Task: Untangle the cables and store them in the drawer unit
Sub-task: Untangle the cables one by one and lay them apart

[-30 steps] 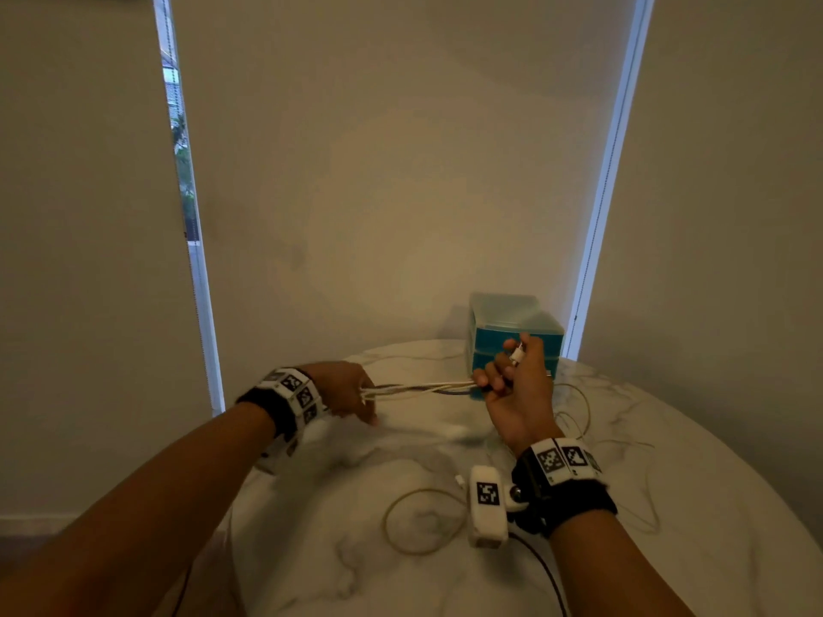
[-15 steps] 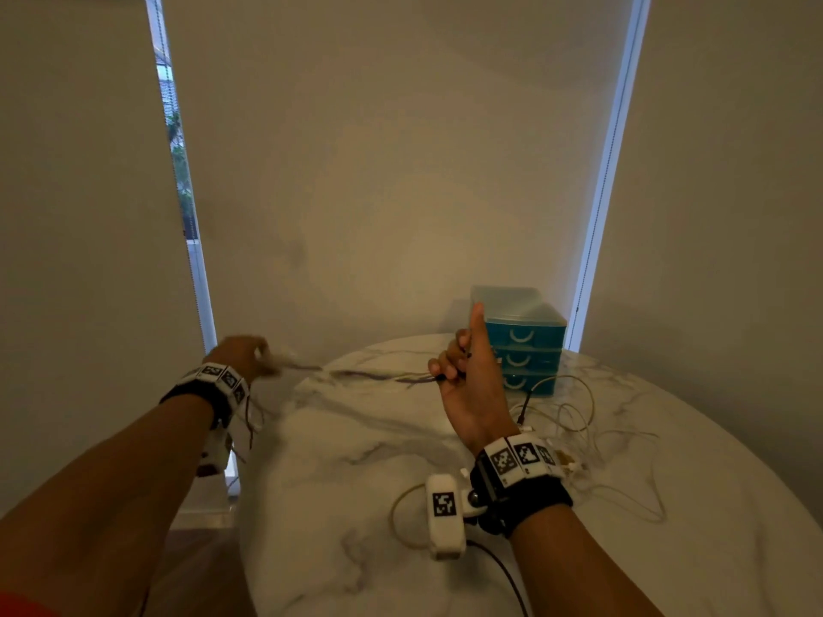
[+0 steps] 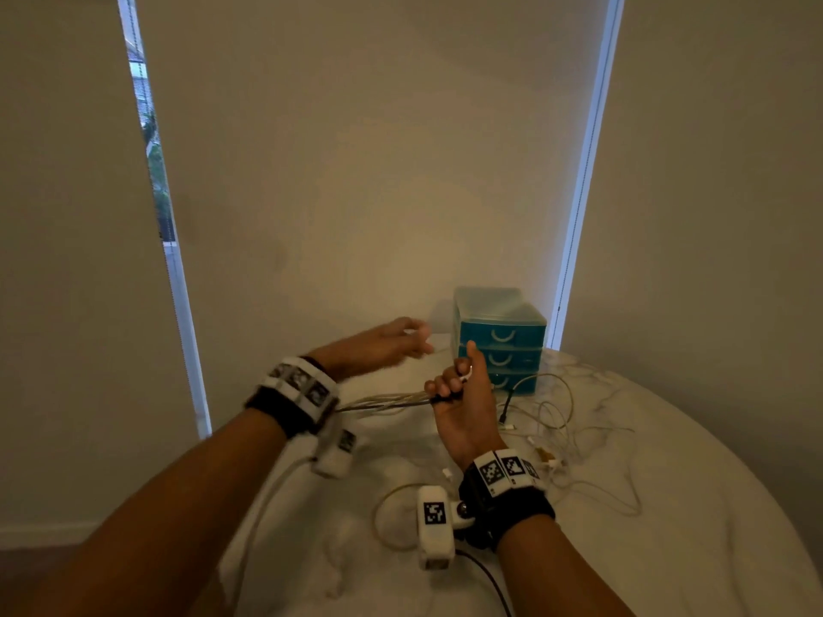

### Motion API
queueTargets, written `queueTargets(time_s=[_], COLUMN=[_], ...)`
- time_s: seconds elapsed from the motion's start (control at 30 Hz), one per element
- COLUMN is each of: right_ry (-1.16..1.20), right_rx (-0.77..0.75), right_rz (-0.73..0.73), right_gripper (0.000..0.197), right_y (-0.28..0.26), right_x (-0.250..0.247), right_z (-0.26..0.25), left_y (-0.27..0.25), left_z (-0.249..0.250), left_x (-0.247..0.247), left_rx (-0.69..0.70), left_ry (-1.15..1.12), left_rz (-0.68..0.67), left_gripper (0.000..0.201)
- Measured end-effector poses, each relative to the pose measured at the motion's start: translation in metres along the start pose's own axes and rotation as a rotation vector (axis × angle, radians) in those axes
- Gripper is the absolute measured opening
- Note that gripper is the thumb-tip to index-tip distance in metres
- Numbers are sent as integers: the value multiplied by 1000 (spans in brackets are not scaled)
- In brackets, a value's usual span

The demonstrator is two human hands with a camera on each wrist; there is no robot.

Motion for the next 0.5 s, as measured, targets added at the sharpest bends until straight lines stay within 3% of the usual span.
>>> queueTargets(time_s=[0.1, 0.17, 0.23, 0.33, 0.4, 0.5], right_ry=[-96, -177, -303, -453, -518, -539], right_rx=[-33, -56, -64, -116, -145, -177], right_rz=[47, 92, 148, 182, 163, 96], right_gripper=[37, 26, 33, 50, 44, 43], right_y=[-2, 0, 6, 14, 16, 21], right_x=[-5, -11, -25, -39, -44, -50], right_z=[-11, -16, -13, -15, -21, -36], left_y=[11, 26, 35, 45, 49, 64], left_z=[15, 8, 2, 5, 9, 4], left_x=[73, 92, 96, 103, 104, 103], left_rx=[-46, -51, -116, -162, -111, -76], left_ry=[-100, 55, 128, 318, 426, 348], left_rz=[-111, -38, 73, 214, 301, 318], left_gripper=[78, 100, 114, 112, 101, 93])
Point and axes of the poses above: each hand's wrist, its own y-axis towards the middle knuckle, its own x-axis out of the palm, z = x × y, the point moved 4 cm from there along y, towards the middle knuckle, and after that the axes turned 12 degrees about -x, right-handed, at the moved point
